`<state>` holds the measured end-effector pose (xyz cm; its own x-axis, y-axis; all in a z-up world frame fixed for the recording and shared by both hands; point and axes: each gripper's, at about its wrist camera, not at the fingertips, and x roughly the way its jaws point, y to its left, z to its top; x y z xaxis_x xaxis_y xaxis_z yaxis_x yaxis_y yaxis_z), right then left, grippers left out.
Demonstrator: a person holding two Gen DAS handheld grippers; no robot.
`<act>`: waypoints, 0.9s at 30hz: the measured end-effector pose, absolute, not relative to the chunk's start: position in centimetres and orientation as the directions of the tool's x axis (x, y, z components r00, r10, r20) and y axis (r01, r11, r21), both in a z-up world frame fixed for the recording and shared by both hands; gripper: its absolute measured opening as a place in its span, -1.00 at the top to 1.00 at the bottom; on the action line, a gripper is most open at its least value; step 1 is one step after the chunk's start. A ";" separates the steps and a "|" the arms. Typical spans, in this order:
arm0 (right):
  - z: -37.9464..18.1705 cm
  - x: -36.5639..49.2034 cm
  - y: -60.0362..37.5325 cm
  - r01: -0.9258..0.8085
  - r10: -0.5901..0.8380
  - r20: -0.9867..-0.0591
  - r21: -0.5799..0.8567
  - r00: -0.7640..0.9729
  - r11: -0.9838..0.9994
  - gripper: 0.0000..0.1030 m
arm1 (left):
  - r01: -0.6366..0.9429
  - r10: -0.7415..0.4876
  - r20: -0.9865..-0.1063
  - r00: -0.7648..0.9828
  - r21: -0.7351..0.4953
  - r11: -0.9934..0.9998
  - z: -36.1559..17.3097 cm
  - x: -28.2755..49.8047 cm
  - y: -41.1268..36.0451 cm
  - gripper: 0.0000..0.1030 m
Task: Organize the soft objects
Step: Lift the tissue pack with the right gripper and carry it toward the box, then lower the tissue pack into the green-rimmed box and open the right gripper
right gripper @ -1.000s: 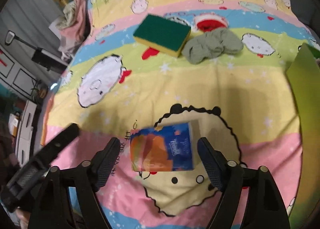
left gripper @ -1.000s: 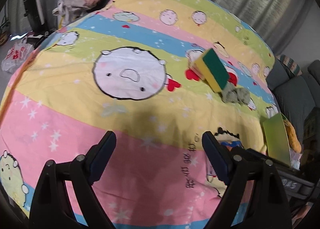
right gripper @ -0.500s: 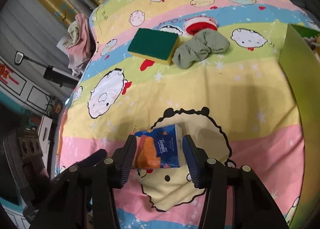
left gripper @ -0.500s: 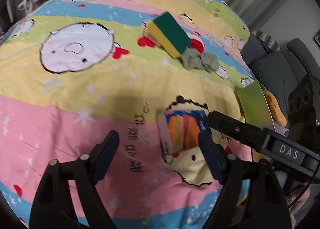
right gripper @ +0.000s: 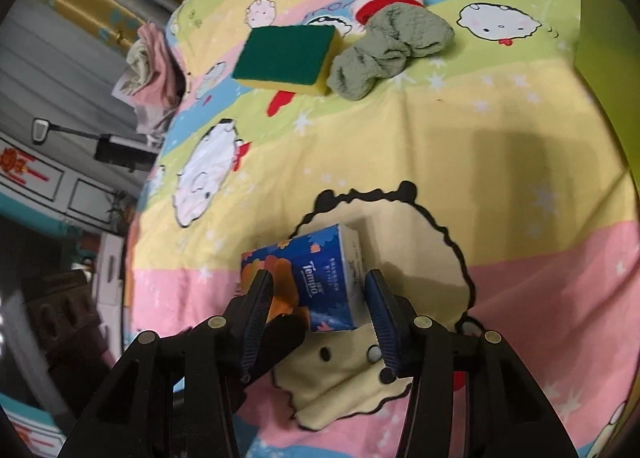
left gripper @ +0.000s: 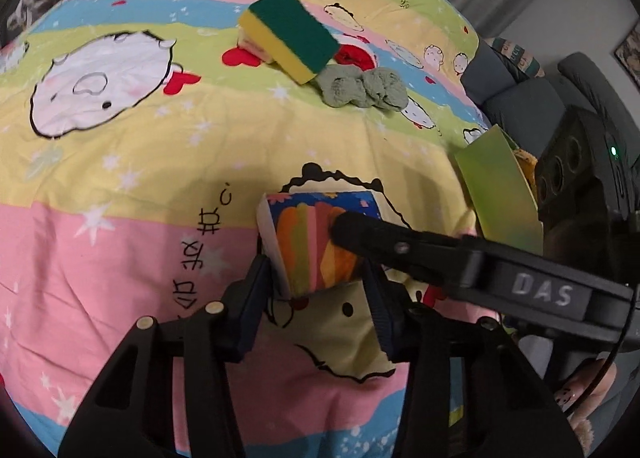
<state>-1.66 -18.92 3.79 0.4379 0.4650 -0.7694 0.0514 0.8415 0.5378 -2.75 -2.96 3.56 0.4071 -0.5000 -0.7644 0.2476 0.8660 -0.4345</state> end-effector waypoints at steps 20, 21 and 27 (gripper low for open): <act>15.7 -11.6 -31.6 0.155 0.178 -0.587 0.472 0.790 0.868 0.01 | 0.609 -0.688 -0.541 0.485 -0.355 0.709 14.0 -6.7 -16.0 0.14; 15.8 -12.2 -32.4 0.174 0.158 -0.582 0.474 0.798 0.863 0.01 | 0.625 -0.700 -0.536 0.472 -0.357 0.694 14.1 -6.8 -16.9 0.14; 15.7 -15.2 -38.6 0.314 0.036 -0.567 0.506 0.823 0.803 0.01 | 0.712 -0.754 -0.542 0.372 -0.354 0.606 14.6 -7.6 -23.5 0.14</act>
<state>-15.15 -38.58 15.72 0.8233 0.0358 -0.5665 0.3136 0.8032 0.5065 -7.61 -23.46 14.62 0.3721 -0.7538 -0.5415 0.7124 0.6059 -0.3540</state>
